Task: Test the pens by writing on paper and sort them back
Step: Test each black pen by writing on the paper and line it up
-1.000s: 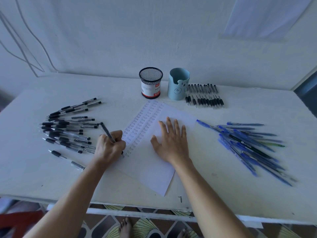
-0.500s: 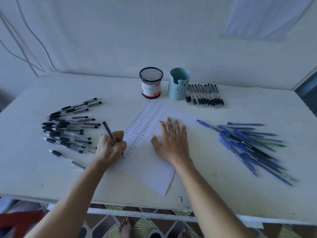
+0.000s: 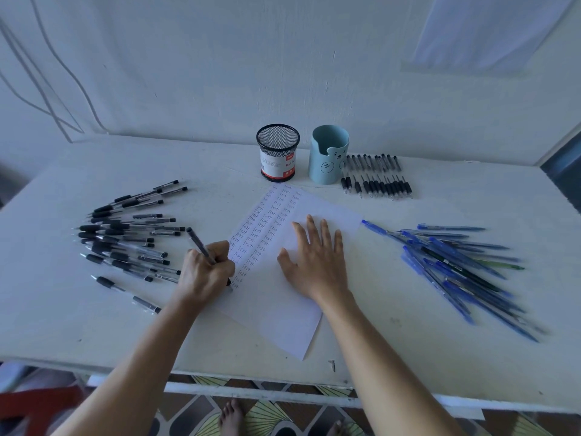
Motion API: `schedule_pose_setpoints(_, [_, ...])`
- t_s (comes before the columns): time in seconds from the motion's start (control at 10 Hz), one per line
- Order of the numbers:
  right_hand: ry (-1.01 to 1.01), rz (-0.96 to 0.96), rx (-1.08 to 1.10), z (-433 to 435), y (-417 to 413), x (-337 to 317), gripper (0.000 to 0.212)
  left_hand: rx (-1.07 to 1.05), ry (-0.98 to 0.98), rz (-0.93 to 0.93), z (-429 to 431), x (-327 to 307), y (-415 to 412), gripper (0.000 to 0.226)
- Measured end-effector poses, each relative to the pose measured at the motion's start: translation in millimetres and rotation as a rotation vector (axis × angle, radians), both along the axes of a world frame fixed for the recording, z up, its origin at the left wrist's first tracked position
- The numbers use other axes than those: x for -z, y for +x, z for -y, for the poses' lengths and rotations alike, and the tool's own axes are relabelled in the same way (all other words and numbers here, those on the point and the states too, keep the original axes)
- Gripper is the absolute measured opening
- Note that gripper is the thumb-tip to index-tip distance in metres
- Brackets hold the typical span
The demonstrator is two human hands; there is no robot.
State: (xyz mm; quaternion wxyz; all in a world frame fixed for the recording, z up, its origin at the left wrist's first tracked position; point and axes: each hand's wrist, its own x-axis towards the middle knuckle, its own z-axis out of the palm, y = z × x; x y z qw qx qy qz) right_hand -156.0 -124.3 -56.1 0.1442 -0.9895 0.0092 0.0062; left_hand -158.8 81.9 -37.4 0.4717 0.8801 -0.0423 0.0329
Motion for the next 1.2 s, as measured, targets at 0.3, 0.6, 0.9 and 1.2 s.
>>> schedule_pose_setpoints(0.3, [-0.008,-0.001,-0.003,0.2,0.0,-0.1,0.067,0.026,-0.001,0.012,-0.1,1.9,0.7,0.026])
schedule_pose_setpoints(0.6, [-0.011,-0.002,-0.008,0.7,-0.6,-0.6,0.067,-0.004,-0.139,-0.057,-3.6,5.5,5.3,0.016])
schedule_pose_setpoints(0.9, [-0.02,-0.002,-0.009,0.8,0.1,-0.4,0.067,-0.053,-0.364,-0.049,-1.0,2.9,15.8,0.035])
schedule_pose_setpoints(1.2, [-0.007,-0.004,-0.004,0.1,0.6,1.8,0.067,-0.007,-0.183,-0.183,1.6,-1.7,20.3,0.045])
